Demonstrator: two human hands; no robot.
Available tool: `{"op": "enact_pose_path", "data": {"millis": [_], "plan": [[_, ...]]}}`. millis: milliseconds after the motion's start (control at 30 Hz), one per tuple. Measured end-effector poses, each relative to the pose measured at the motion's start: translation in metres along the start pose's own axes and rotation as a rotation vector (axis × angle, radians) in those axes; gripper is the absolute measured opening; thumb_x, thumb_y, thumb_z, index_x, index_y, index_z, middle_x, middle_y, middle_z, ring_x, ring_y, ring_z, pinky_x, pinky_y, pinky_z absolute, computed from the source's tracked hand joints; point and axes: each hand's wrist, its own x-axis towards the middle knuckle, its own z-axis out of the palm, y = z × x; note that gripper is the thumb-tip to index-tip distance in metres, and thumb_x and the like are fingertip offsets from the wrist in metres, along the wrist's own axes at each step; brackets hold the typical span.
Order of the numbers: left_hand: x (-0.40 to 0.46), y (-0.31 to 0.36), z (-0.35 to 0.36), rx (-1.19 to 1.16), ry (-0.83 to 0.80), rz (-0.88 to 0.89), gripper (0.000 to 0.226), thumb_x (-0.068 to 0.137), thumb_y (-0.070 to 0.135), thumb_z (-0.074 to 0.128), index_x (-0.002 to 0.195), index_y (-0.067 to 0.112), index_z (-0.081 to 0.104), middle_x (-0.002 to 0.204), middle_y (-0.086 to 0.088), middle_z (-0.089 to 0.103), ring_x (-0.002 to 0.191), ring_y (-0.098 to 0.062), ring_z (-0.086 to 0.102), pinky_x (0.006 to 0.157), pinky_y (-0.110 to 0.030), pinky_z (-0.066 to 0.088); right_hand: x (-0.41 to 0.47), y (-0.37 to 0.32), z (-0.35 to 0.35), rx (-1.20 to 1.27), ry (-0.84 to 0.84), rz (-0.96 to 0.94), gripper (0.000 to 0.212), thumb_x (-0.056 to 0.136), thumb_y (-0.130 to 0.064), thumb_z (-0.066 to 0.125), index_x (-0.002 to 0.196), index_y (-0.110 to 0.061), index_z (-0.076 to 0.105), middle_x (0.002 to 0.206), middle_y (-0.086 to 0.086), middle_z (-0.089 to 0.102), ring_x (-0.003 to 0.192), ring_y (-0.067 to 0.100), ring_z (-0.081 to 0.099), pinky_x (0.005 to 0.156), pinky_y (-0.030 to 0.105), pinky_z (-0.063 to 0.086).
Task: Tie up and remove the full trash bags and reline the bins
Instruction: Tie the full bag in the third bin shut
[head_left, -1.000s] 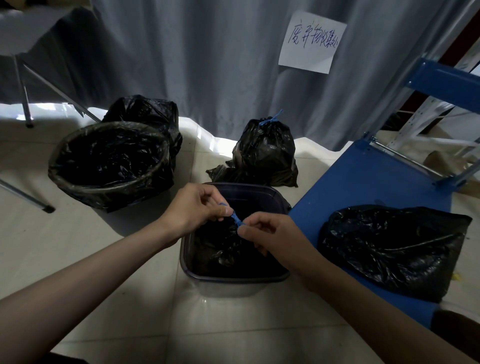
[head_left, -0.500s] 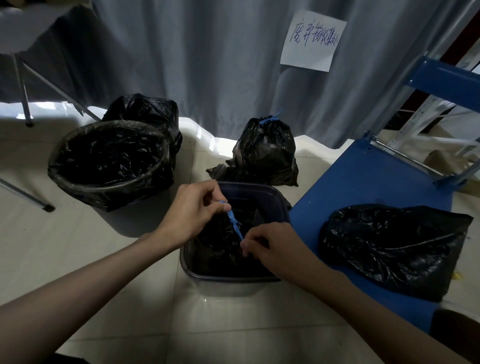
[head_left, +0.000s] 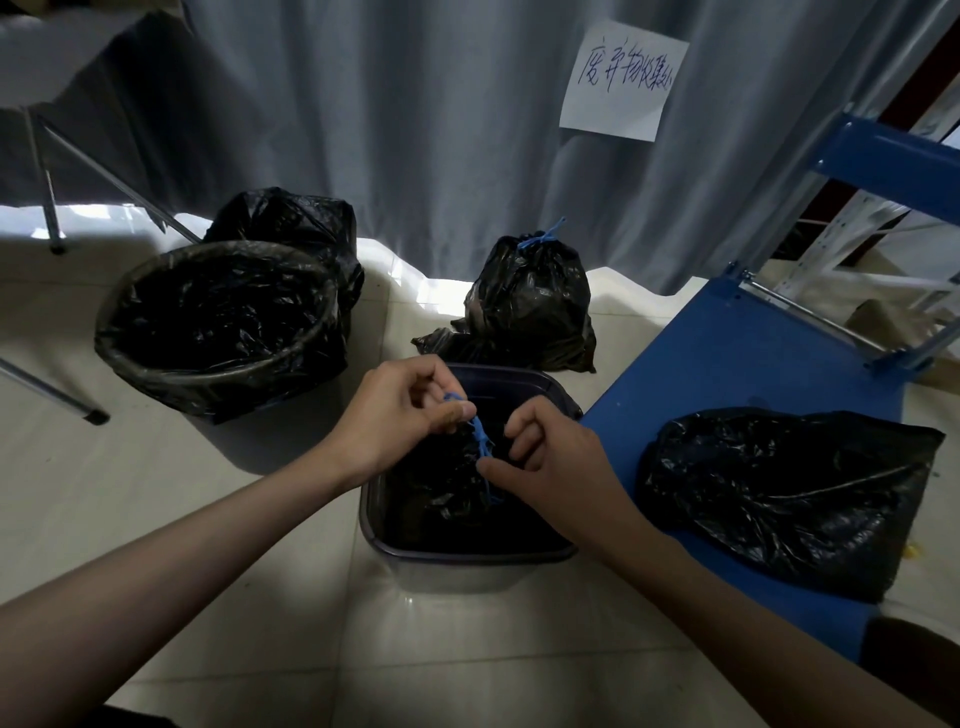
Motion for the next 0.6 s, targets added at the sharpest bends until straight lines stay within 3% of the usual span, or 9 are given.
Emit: {"op": "enact_pose_path", "data": {"millis": [167,233,333,467,600], "plan": [[0.001,0.006,0.000,-0.059,-0.025,-0.005,0.015,0.078,0.012,0.080,0.077,0.008,0.066,0.070,-0.013,0.069,0.063,-0.020,0.064,0.066,-0.032,0.052,0.006,-0.005,0.004,0.085,-0.045,0.067,0.029,0.078,-0.023,0.081,0.095,-0.023,0.058,0.068,0.000,0.068,0.059,0.005,0.063,0.055,0.017,0.050],[0.001,0.007,-0.001,-0.071,-0.063,-0.010,0.016,0.077,0.008,0.080,0.078,0.004,0.065,0.069,-0.012,0.070,0.062,-0.018,0.062,0.065,-0.031,0.050,0.011,-0.008,0.002,0.206,-0.056,0.162,0.019,0.089,-0.017,0.067,0.108,-0.020,0.064,0.072,0.003,0.071,0.056,0.006,0.065,0.052,0.022,0.052],[-0.001,0.006,-0.003,-0.048,-0.095,-0.007,0.018,0.076,0.004,0.080,0.075,-0.001,0.063,0.070,-0.003,0.073,0.062,-0.013,0.063,0.063,-0.027,0.050,0.017,-0.007,-0.005,0.371,-0.103,0.199,0.033,0.097,-0.004,0.048,0.119,-0.019,0.067,0.077,0.005,0.070,0.063,0.014,0.065,0.056,0.024,0.053],[-0.004,0.004,-0.006,-0.038,-0.135,0.016,0.021,0.076,0.000,0.079,0.071,-0.001,0.059,0.086,-0.005,0.076,0.076,-0.027,0.072,0.073,-0.038,0.056,0.021,-0.004,-0.009,0.380,-0.202,0.143,0.024,0.096,-0.006,0.054,0.110,-0.014,0.073,0.082,0.011,0.068,0.070,0.015,0.063,0.061,0.023,0.053],[-0.004,0.003,-0.007,-0.038,-0.155,0.030,0.021,0.076,0.000,0.079,0.071,0.001,0.058,0.088,-0.006,0.076,0.077,-0.023,0.072,0.073,-0.033,0.058,0.024,-0.003,-0.009,0.379,-0.262,0.146,0.019,0.095,-0.007,0.058,0.106,-0.014,0.073,0.086,0.011,0.069,0.072,0.011,0.062,0.064,0.024,0.054]]}}
